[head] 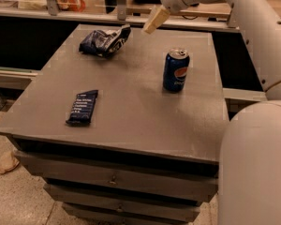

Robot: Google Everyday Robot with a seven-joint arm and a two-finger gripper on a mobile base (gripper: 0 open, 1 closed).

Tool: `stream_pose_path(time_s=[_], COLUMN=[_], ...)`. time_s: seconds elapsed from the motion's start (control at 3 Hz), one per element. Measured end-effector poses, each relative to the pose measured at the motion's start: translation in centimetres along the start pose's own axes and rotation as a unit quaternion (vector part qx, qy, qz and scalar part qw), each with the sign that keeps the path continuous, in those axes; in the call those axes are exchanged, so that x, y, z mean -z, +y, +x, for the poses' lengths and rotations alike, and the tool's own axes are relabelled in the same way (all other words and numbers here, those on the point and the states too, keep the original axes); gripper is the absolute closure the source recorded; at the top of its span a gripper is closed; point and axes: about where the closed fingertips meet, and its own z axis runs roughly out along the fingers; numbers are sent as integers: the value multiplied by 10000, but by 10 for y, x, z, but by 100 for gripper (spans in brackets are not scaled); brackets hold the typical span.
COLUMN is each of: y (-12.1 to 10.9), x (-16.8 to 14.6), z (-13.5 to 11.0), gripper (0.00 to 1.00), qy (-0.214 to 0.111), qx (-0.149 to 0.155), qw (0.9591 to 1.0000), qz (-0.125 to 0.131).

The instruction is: Move blue chip bag near pepsi can

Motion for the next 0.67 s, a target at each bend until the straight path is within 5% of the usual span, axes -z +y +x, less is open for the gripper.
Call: stream_pose_path(time_s=[0.33, 0.67], y=[7, 15], x=[-4, -17], z=[-13, -28], gripper=[0, 0], qy=[-92, -1], qx=[420, 1102], qw=[9990, 9937], qz=[117, 186])
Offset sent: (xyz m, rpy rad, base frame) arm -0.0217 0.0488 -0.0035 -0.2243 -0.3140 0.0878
